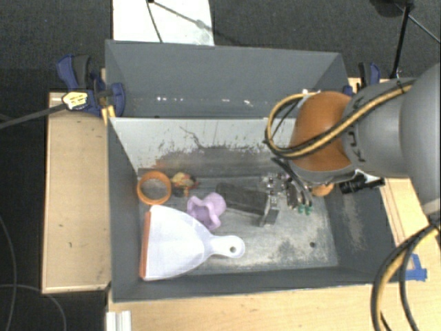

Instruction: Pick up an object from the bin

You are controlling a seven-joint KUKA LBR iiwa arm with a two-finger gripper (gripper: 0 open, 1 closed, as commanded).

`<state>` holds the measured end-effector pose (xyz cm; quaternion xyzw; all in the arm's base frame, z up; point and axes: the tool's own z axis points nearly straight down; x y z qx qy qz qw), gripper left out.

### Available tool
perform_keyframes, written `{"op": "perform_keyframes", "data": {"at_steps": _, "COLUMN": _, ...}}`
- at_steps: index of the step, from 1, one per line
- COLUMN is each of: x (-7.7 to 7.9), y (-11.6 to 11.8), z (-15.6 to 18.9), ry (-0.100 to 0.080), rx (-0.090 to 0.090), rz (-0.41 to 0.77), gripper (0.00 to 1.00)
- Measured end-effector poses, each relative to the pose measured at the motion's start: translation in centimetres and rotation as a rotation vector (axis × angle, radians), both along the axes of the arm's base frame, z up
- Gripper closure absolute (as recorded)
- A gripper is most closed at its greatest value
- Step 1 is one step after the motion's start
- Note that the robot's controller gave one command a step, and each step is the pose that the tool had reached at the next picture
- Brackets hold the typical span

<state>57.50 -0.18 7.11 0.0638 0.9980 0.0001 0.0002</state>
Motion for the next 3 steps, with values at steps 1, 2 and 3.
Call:
{"op": "perform_keyframes", "data": {"at_steps": 1, "x": 0.0, "y": 0.0, "z": 0.0, "ry": 0.000, "rx": 0.000, "rz": 0.001, "gripper": 1.00}}
{"op": "perform_keyframes", "data": {"at_steps": 2, "x": 0.0, "y": 0.0, "z": 0.1, "ry": 0.000, "rx": 0.000, "rz": 0.001, "gripper": 1.00}}
{"op": "perform_keyframes", "data": {"at_steps": 3, "x": -0.4, "y": -0.9, "z": 3.9, "ry": -0.005, "rx": -0.001, "rz": 0.066, "gripper": 1.00}}
